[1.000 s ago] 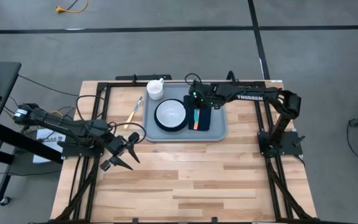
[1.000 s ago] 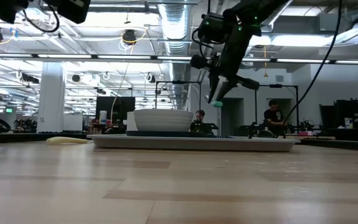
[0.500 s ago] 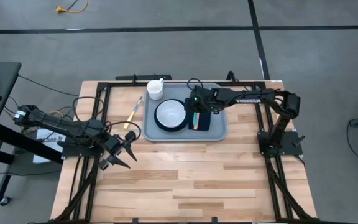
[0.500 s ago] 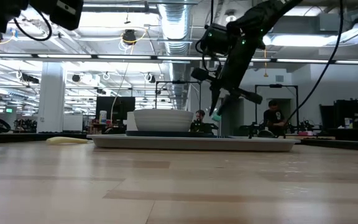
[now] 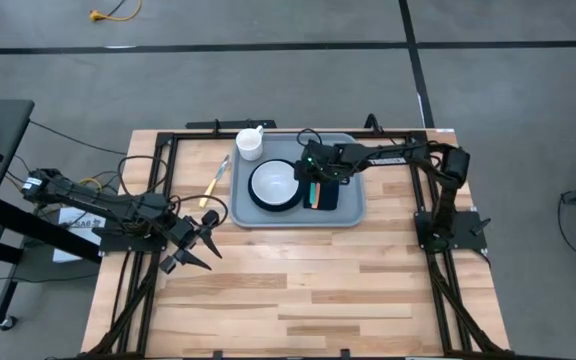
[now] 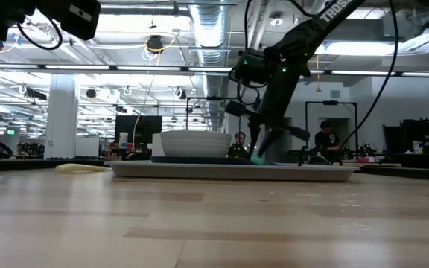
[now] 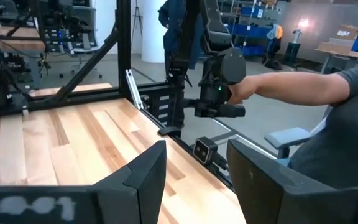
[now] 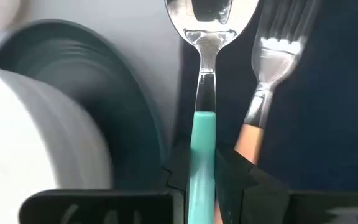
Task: Set up tray
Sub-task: Put the blue spoon to the left of the orange fork on the blue napkin on the gray tray
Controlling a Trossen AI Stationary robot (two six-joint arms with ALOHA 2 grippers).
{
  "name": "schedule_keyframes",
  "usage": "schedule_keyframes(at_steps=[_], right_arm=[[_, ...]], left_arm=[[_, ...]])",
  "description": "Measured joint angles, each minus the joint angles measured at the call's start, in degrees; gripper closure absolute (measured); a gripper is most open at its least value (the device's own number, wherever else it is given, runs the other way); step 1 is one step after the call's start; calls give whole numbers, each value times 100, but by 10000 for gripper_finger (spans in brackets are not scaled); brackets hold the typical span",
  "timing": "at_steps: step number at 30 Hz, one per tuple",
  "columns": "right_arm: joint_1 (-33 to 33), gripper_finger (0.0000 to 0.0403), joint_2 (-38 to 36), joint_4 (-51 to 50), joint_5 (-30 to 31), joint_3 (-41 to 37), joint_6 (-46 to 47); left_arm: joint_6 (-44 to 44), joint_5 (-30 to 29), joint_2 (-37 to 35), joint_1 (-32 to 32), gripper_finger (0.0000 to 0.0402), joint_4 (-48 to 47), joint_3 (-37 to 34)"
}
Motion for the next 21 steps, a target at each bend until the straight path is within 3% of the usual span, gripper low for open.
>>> schedule_keyframes(at_steps=[21], right_arm=[[-7,363,-2,11,-11,6,-150]], left_arm=[[6,-69,0,-9,245,4,0]])
